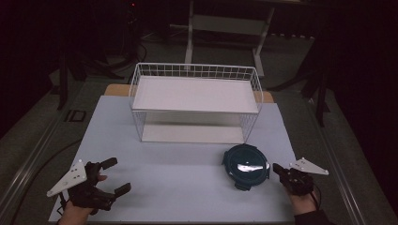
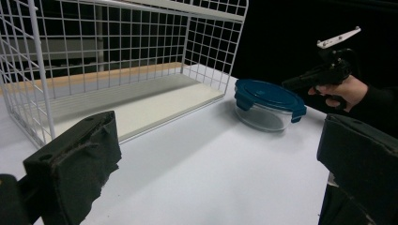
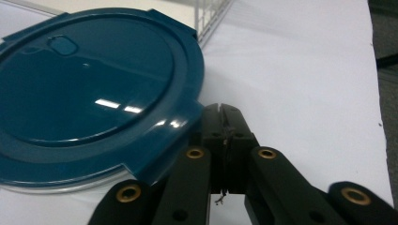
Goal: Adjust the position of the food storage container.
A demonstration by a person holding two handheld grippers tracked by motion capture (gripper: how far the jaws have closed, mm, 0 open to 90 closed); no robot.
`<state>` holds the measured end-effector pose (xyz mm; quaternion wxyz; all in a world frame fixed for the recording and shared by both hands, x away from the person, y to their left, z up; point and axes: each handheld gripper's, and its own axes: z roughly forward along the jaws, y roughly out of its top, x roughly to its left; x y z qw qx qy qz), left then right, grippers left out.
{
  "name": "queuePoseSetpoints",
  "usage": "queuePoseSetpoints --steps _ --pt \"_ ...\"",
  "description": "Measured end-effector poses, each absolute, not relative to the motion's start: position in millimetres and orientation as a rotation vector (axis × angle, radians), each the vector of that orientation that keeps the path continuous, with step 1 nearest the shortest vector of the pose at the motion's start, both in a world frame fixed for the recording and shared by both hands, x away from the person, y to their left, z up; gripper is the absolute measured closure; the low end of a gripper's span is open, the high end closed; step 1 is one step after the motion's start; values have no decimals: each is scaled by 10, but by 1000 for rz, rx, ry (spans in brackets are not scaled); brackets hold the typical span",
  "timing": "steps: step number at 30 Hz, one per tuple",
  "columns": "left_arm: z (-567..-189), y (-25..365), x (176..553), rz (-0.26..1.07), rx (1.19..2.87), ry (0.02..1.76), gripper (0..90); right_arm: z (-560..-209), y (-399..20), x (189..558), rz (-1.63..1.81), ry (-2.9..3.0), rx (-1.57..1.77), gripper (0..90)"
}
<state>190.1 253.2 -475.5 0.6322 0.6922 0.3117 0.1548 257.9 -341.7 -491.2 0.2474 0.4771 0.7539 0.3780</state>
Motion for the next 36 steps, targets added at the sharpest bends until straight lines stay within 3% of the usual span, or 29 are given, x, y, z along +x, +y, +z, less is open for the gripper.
queuePoseSetpoints --steps 18,36 --pt "-4761 2512 1907 348 1591 713 0 -4934 -3319 2653 1065 2080 1339 900" --pt "-4767 2511 1912 343 1593 709 0 -4908 -2766 2822 1106 2203 1195 900"
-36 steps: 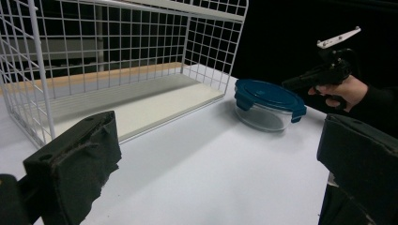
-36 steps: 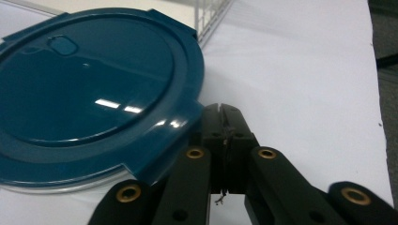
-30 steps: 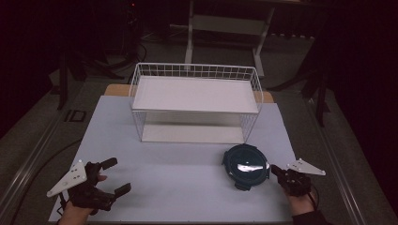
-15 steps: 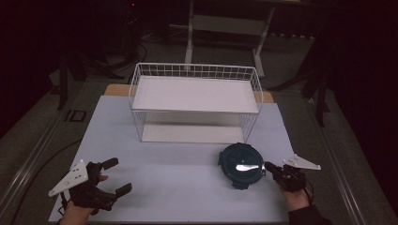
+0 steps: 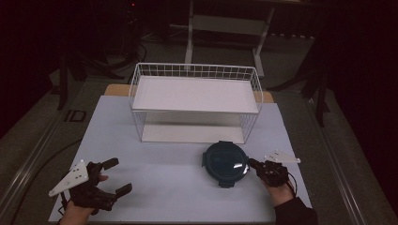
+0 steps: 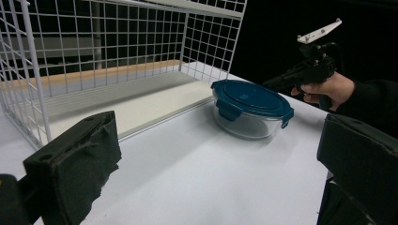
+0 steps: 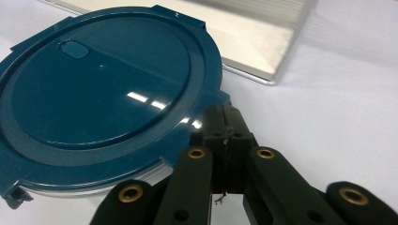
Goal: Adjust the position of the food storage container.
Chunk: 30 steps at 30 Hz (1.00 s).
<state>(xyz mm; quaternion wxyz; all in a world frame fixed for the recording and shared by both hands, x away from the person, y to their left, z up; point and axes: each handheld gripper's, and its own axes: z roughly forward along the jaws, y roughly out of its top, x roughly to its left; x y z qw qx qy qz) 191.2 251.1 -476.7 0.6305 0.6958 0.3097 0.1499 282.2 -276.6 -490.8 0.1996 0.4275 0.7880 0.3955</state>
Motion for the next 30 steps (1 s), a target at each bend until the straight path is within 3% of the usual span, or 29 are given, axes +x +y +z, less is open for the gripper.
queuePoseSetpoints --steps 30 --pt "-4774 2494 1915 340 1604 705 0 -4937 -2511 2864 1169 2278 1135 900"
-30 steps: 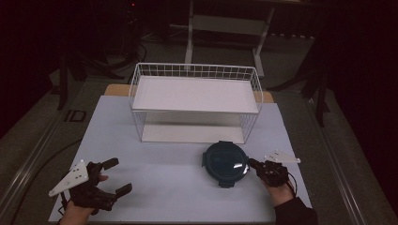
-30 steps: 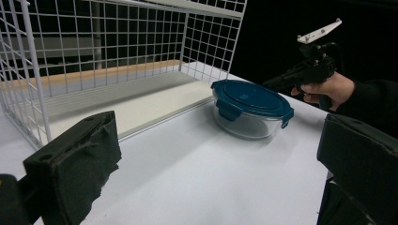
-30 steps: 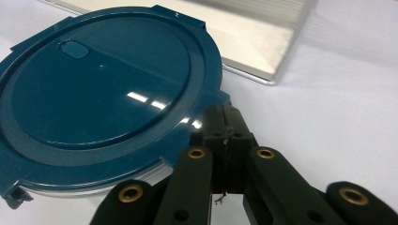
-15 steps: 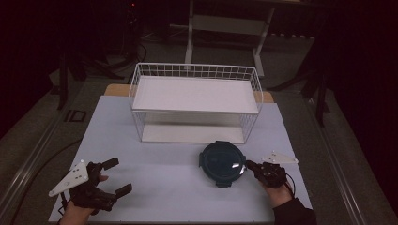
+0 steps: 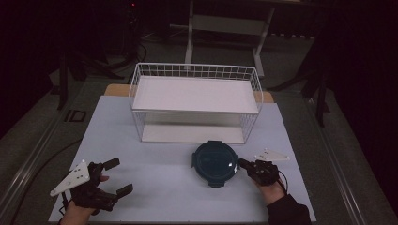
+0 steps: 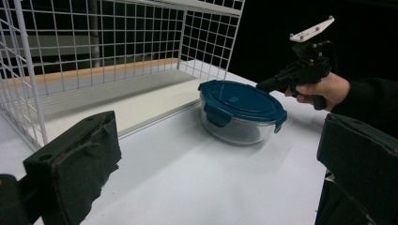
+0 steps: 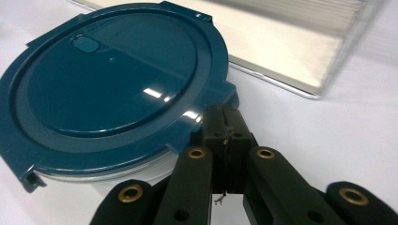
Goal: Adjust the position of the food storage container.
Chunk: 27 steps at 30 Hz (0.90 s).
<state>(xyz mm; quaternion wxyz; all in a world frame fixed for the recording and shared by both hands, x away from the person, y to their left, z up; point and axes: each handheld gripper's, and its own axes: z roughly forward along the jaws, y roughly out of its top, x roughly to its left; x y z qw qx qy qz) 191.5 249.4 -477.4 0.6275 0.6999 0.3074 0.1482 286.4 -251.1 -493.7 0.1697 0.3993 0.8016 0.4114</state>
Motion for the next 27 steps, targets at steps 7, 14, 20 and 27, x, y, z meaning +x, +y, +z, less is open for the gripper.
queuePoseSetpoints --steps 7,14,20,27 --pt "-4775 2491 1916 335 1604 703 0 -4936 -2357 2893 1188 2313 1106 900" --pt "-4778 2486 1916 333 1603 704 0 -4941 -2192 2923 1214 2340 1077 900" --pt "-4778 2484 1913 331 1603 704 0 -4941 -2090 2946 1222 2353 1057 900" --pt "-4784 2474 1919 327 1606 703 0 -4944 -2006 2952 1236 2372 1041 900"
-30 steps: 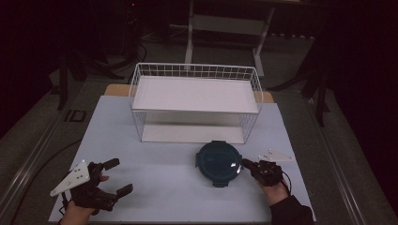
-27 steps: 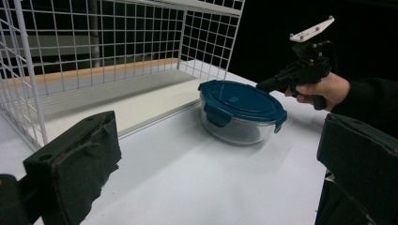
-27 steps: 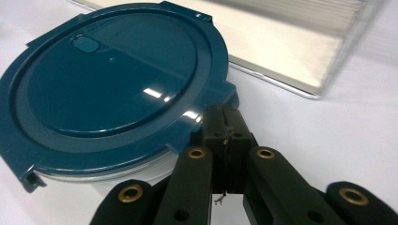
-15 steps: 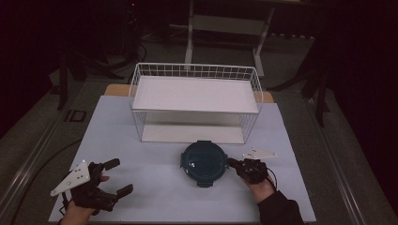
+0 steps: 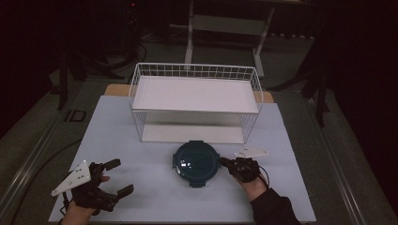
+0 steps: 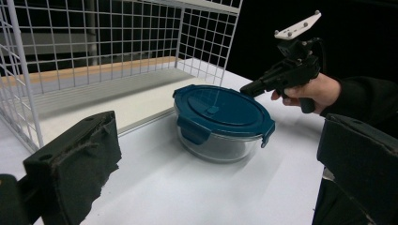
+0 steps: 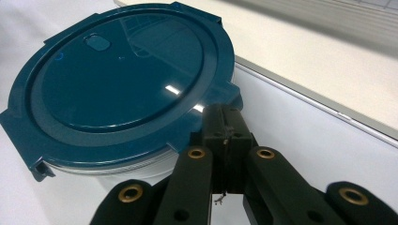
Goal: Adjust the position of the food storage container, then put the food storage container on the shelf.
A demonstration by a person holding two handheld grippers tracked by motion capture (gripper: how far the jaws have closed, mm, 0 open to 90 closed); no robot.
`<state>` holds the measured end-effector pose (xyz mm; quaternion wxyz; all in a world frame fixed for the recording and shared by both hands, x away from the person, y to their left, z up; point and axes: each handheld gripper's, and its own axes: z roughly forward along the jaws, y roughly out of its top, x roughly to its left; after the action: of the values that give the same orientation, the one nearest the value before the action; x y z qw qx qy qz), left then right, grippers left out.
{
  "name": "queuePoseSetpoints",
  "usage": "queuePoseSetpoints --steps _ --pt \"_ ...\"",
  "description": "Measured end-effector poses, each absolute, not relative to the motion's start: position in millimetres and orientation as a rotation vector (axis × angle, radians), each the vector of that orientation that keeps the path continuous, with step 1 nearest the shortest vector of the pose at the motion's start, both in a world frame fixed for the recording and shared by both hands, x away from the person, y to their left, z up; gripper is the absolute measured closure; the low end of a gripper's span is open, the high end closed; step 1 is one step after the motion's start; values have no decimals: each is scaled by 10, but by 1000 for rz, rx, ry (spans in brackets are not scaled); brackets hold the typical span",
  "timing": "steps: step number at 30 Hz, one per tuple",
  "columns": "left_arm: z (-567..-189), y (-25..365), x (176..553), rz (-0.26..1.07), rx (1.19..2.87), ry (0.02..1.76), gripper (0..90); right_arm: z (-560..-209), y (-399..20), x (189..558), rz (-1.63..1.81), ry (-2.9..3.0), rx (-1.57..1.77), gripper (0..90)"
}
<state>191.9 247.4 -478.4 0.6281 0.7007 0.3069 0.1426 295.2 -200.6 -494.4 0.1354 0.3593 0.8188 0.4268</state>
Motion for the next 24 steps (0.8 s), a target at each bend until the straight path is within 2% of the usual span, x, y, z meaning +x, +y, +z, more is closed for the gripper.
queuePoseSetpoints --steps 14,23,24 --pt "-4783 2475 1914 326 1611 700 0 -4963 -1958 2941 1254 2386 995 898" --pt "-4775 2391 1940 312 1631 686 0 -4744 -2076 2806 1384 2331 931 777" --pt "-4770 2380 1948 311 1632 687 0 -4713 -2092 2790 1404 2318 930 730"
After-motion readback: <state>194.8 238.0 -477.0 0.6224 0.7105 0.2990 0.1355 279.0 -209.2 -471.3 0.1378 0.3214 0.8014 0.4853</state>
